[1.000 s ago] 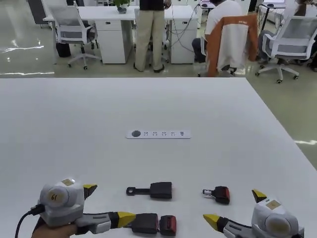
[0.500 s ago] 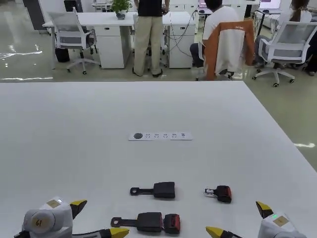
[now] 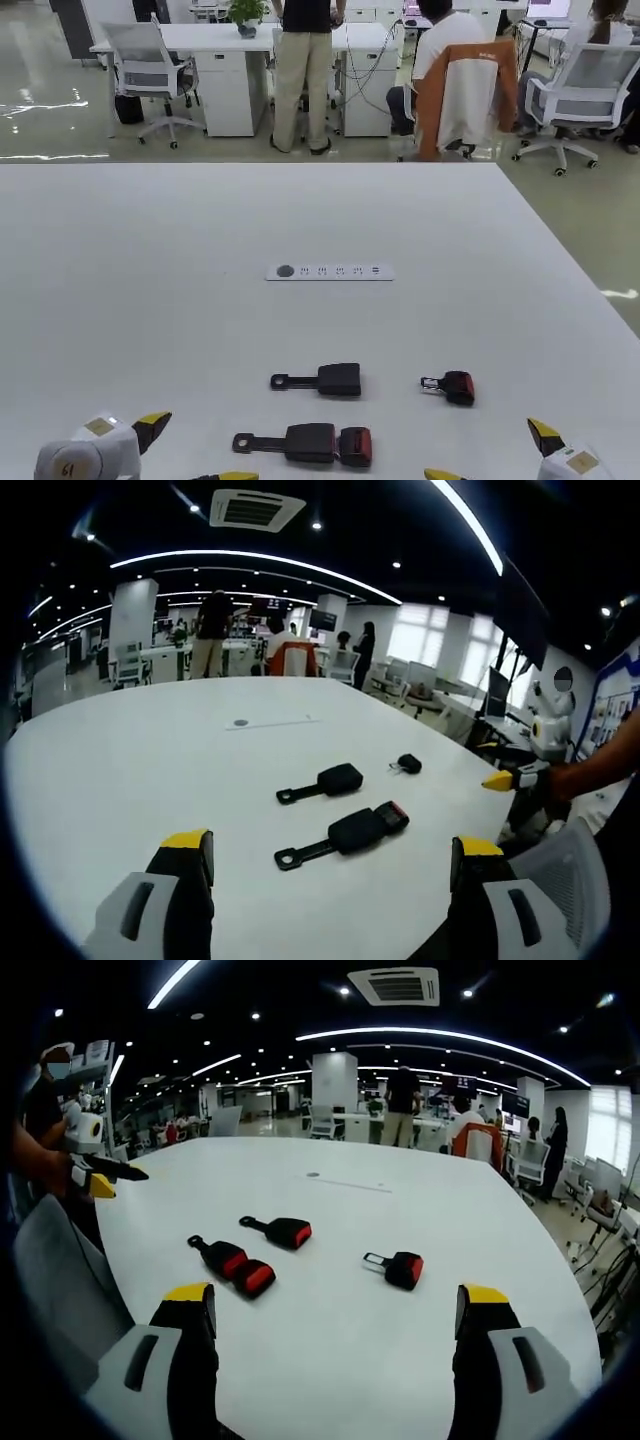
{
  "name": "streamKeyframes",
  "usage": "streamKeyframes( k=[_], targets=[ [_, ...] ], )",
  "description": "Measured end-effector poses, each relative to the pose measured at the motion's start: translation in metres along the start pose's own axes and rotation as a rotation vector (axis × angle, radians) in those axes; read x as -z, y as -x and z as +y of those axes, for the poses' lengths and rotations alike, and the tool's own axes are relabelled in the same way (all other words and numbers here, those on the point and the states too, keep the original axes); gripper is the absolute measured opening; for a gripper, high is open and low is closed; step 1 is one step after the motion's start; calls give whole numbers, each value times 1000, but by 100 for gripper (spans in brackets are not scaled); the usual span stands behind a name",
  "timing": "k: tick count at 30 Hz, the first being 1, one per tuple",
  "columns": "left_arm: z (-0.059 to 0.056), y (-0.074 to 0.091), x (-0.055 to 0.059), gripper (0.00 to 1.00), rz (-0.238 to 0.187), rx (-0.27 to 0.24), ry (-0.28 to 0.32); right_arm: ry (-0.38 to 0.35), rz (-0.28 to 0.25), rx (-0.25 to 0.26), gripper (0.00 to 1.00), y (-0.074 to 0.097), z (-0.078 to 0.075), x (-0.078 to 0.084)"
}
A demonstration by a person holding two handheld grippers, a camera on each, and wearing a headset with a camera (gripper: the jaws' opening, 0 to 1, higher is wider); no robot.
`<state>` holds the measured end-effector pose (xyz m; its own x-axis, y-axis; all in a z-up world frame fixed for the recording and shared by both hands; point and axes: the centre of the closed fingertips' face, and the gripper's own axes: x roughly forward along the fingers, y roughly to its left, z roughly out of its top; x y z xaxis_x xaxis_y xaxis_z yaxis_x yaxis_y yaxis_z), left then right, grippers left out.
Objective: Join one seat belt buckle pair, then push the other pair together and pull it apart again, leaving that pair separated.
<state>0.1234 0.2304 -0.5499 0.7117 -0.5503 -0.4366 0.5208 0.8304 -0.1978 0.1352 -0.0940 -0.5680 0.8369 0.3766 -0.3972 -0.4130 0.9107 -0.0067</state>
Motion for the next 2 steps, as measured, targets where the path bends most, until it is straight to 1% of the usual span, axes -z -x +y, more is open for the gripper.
streamKeyframes(
  k=[2],
  targets=[
    [2, 1, 1, 100, 4, 0, -4, -3, 5, 3, 100, 1, 0, 2]
  ],
)
